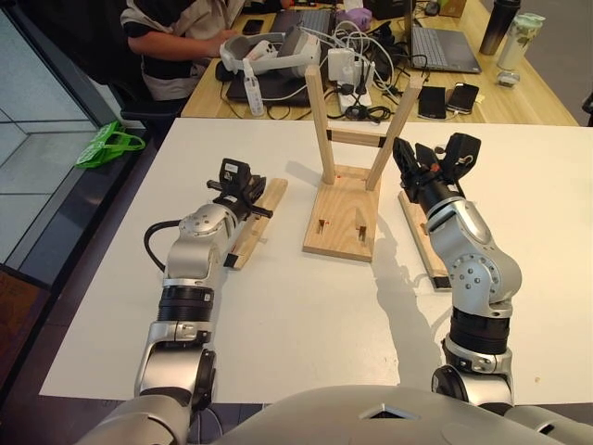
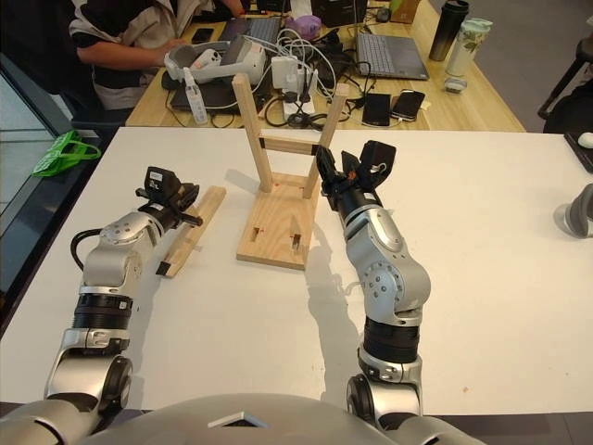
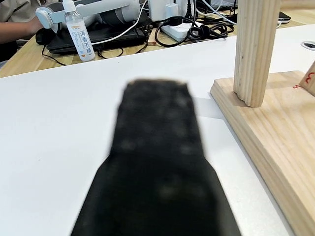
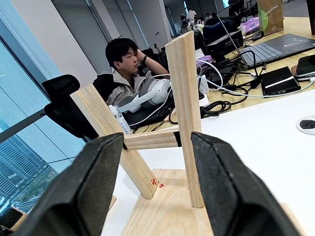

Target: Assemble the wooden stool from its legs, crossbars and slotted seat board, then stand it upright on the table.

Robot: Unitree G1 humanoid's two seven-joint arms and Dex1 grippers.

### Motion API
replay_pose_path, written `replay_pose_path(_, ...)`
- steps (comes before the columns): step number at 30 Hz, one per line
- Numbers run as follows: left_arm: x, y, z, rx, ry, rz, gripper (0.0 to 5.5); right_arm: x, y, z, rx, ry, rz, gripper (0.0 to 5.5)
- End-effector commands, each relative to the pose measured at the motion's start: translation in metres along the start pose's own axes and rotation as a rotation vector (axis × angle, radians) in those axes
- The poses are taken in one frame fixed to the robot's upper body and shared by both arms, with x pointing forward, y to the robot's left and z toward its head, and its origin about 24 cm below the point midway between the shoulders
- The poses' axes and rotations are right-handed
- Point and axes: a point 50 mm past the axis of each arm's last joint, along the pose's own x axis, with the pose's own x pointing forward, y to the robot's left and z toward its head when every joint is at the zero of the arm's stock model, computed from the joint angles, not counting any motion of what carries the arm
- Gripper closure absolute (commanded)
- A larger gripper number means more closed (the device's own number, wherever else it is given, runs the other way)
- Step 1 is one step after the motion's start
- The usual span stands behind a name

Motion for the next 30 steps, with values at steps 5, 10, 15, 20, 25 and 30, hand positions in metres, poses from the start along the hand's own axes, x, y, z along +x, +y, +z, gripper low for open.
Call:
replay_pose_path(5,-0.003,0.003,-0.030,-0.003,0.144,0.025,4.60,0.001,0.001,-0.001,-0.012,0.009,0.009,2.98)
replay_pose_path(10,-0.005,0.006,-0.016,0.011,0.077,0.055,4.19,0.002,0.002,-0.001,-0.016,0.011,0.012,2.98)
replay_pose_path(15,-0.013,0.010,0.012,0.033,-0.017,0.057,4.19,0.000,0.001,-0.001,-0.018,0.011,0.010,2.98)
replay_pose_path(20,-0.015,0.008,0.023,0.063,-0.019,0.038,4.19,-0.001,0.001,-0.002,-0.014,0.008,0.002,2.98)
replay_pose_path(25,-0.019,-0.006,0.014,0.124,0.021,-0.053,3.81,-0.001,0.002,-0.003,-0.014,0.010,0.002,2.98)
replay_pose_path(30,-0.016,-0.021,-0.004,0.287,0.155,-0.084,3.52,0.000,0.002,-0.003,-0.013,0.010,0.004,2.98)
